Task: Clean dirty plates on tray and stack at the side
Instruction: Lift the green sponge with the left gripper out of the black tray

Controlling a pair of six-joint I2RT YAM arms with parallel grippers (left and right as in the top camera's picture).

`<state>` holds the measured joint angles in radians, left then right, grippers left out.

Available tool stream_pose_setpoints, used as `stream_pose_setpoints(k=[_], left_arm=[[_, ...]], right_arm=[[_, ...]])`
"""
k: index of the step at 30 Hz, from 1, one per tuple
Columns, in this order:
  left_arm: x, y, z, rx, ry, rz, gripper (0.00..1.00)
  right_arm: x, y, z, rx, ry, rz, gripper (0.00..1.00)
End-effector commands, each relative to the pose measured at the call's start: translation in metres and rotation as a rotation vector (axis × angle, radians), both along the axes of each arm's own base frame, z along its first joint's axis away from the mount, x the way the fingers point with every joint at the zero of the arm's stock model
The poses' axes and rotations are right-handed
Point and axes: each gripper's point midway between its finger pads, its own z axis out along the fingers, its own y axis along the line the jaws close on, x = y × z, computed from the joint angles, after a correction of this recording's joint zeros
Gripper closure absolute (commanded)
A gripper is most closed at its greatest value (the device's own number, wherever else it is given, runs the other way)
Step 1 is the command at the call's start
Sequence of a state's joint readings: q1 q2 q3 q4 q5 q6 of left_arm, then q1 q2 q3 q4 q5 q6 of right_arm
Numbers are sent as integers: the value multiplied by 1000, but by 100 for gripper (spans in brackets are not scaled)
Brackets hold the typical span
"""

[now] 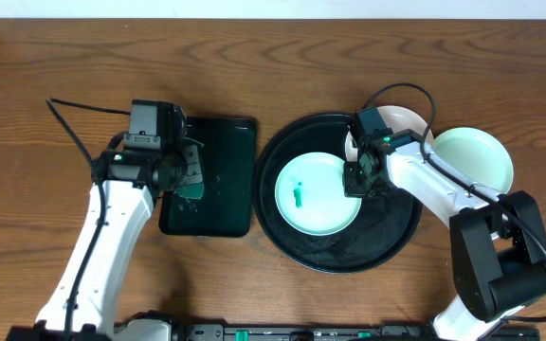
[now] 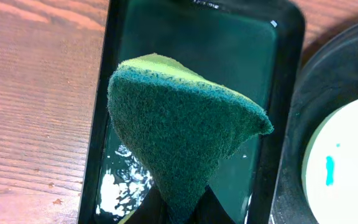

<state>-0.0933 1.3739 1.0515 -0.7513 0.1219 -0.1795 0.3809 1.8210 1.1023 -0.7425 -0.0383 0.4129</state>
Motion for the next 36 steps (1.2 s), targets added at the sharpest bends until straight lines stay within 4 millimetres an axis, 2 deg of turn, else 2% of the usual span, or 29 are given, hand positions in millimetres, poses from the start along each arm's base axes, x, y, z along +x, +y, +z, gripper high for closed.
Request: stream_pose_setpoints(k=[1, 6, 9, 11, 13, 15, 20, 21, 30, 36], left_arm=[[0, 0, -8, 0, 27, 3, 93], [1, 0, -18, 3, 57, 3, 93], [1, 0, -19, 4, 61, 3, 93], [3, 0, -19, 3, 53, 3, 93], [8, 0, -17, 1, 31, 3, 93], [12, -1, -15, -1, 15, 3, 93], [15, -1, -14, -2, 1, 2, 93], [15, -1, -14, -2, 1, 2, 93], [17, -1, -12, -4, -11, 7, 93], [29, 9, 2, 44, -58, 44, 93]], right_arm=[[-8, 3, -3, 27, 39, -67, 99], [-15, 18, -1, 114, 84, -70, 98], [-15, 18, -1, 114, 83, -70, 94], [-14, 16, -1, 101, 77, -71, 82], [-13, 15, -1, 96, 72, -72, 80], [-11, 15, -1, 98, 65, -70, 80], [-5, 15, -1, 92, 32, -38, 98], [-4, 14, -1, 85, 28, -39, 99], [-3, 11, -1, 64, 20, -34, 99], [-3, 11, -1, 64, 20, -34, 99]])
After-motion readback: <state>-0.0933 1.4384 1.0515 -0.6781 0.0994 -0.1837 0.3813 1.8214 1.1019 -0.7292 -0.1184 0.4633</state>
